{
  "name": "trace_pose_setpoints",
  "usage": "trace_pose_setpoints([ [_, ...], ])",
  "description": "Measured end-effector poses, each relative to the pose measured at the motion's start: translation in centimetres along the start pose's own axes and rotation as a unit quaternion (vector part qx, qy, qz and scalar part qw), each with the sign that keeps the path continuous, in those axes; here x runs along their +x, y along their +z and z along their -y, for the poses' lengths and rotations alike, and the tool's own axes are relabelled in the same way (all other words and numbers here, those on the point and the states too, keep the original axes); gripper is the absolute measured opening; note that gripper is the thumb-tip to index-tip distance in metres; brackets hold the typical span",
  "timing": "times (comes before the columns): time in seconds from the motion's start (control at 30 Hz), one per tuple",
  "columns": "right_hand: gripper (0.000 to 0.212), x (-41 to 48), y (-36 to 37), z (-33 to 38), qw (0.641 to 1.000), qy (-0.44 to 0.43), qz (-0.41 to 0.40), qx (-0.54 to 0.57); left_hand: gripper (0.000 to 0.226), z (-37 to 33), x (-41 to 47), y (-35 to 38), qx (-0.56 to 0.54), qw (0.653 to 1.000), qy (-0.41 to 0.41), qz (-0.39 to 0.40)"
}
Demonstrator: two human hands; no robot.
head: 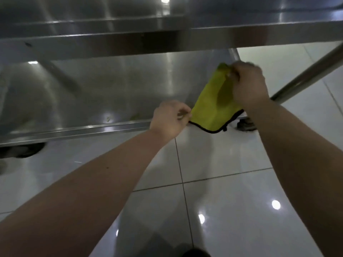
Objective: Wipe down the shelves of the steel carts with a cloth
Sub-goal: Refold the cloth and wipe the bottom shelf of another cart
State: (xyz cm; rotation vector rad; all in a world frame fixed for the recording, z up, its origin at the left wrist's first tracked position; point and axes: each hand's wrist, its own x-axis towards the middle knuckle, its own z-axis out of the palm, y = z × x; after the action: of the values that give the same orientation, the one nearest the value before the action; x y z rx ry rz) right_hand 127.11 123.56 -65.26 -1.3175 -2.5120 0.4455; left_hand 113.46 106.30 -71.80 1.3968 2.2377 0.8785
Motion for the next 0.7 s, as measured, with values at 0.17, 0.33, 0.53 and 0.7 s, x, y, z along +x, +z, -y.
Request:
trace_pose_setpoints([
  [0.17,0.064,2.3,5.7,1.5,0.972,0.155,0.139,-0.105,0.047,3.3,2.3,-1.8,0.169,0.984,-0.056,0.006],
  [0.33,0.08,-2.2,12.0,0.8,0.958,0.163,0.193,-0.135,0.056,9.8,2.6,-3.7,0.338,0.94,-0.031,0.025],
  [0.53,0.071,0.7,10.0,-5.9,0.966,0.09,0.161,-0.182,0.063,11.8,2.4,-3.3,0.326,0.944,-0.019,-0.042],
  [0.7,0.074,2.2,11.6,-2.9,0.96,0.135,0.156,-0.188,0.062,12.2,2.6,-2.8,0.328,0.944,-0.003,-0.028],
])
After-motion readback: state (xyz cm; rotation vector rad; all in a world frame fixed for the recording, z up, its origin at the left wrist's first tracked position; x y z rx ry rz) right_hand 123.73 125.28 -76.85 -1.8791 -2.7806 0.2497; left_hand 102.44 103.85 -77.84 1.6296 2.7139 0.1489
